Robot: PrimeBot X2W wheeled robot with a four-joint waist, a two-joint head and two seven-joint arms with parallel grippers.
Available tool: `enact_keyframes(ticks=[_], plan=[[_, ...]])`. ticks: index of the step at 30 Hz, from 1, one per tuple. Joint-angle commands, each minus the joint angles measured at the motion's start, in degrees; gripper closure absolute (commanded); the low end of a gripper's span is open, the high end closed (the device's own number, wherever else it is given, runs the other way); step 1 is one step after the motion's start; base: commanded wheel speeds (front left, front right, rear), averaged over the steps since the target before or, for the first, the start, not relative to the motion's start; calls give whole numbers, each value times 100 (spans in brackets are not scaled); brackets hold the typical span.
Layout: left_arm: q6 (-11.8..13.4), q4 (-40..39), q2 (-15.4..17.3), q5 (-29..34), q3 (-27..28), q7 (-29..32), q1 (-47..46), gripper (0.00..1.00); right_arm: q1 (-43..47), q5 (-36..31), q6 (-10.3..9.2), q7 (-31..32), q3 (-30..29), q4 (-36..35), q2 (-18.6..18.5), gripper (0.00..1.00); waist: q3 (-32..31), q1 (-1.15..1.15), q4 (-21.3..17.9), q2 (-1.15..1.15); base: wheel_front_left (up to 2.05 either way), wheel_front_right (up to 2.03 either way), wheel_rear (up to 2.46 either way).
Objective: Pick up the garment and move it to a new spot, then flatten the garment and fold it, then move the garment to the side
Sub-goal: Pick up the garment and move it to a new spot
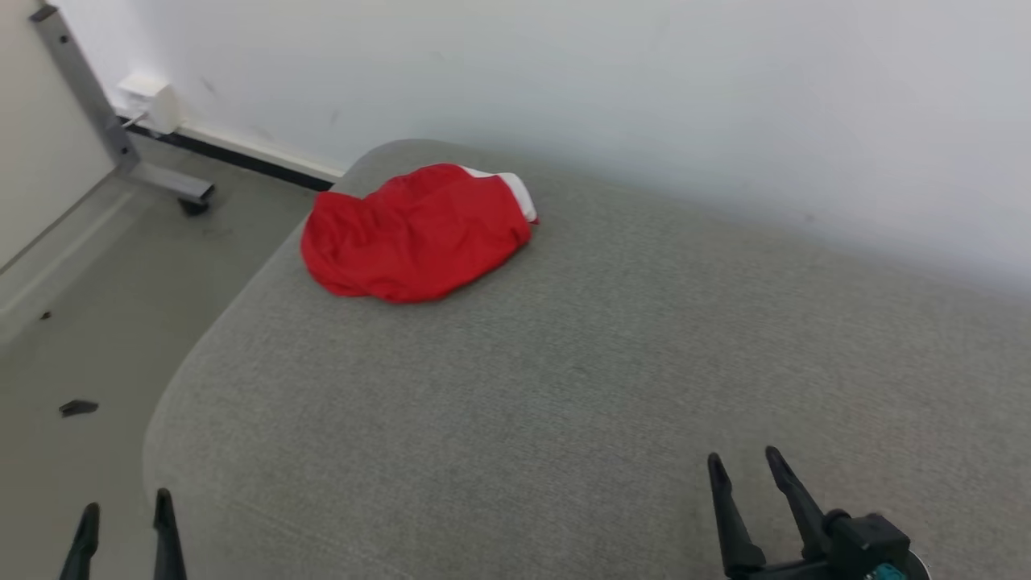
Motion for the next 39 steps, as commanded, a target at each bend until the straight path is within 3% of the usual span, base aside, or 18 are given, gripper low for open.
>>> enact_keyframes(ticks=[1, 10, 16, 24, 31, 39], plan=[[21, -37, 2, -23, 30, -2, 71, 0, -77, -1, -17, -17, 26, 11, 10, 0, 99, 0, 226, 0, 0, 0, 0], [61, -171, -89, -74, 188, -2, 144, 0, -332, -61, -17, -29, 156, 200, 5, 0, 241, 0, 269, 0, 0, 0, 0], [-3, 58, 17, -141, 97, -2, -380, 0, -297, -208, -17, -34, -172, 121, 6, 0, 335, 0, 155, 0, 0, 0, 0], [-71, 516, 438, -478, 28, -3, -1838, 0, -593, -555, -17, 154, -477, -292, -80, 0, 994, 0, -806, 0, 0, 0, 0], [-125, 1108, 1087, -874, -147, 132, -3356, 0, -769, -796, -17, 243, -812, -757, -115, 0, 1738, 0, -1732, 0, 0, 0, 0], [-115, 2166, 1806, -1341, -518, 457, -5001, 0, -736, -1005, -17, 276, -1205, -1264, -87, 0, 2311, 0, -2421, 0, 0, 0, 0]])
